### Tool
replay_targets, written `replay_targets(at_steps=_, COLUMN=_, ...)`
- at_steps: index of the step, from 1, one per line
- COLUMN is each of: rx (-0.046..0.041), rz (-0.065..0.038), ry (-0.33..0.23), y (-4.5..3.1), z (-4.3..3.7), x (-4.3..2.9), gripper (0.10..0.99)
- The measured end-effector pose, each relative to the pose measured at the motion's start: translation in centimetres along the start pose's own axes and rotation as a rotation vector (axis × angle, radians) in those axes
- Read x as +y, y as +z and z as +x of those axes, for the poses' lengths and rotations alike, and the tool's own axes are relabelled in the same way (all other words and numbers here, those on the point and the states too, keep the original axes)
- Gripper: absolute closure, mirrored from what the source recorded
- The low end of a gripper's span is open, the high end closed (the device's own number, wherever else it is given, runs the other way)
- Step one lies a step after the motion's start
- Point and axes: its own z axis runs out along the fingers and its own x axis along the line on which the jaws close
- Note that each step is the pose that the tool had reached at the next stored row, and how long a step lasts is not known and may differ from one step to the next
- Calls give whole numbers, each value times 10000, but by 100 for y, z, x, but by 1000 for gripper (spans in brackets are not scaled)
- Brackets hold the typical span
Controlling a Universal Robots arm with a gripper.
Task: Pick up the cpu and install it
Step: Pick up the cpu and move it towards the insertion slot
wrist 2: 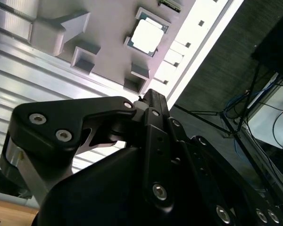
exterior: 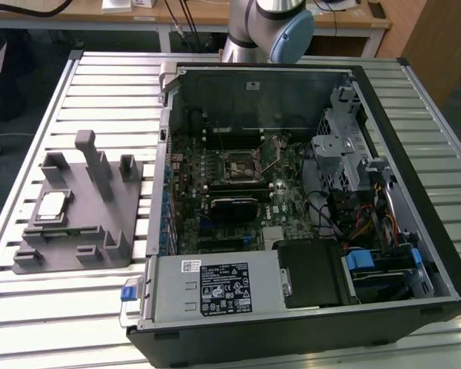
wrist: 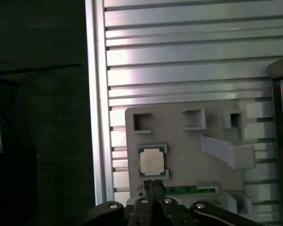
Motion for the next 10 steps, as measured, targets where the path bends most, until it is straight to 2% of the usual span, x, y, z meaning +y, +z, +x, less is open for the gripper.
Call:
replay_targets(at_steps=2, rx=64, rz=38, ry=3, y=21, z=-1, x=-1, gripper=980)
replay_targets(at_steps=5, rx=76, rz=54, ry=3, y=60, z=-1, x=-4, gripper=980)
replay_targets(at_steps=8, rx=11, rz=50, ry=0, y=91, z=1, x=-7, gripper=980)
replay_targets(at_steps=10, rx=-82, rz=41, ry=-6, y=105, z=5, x=-9, gripper=980)
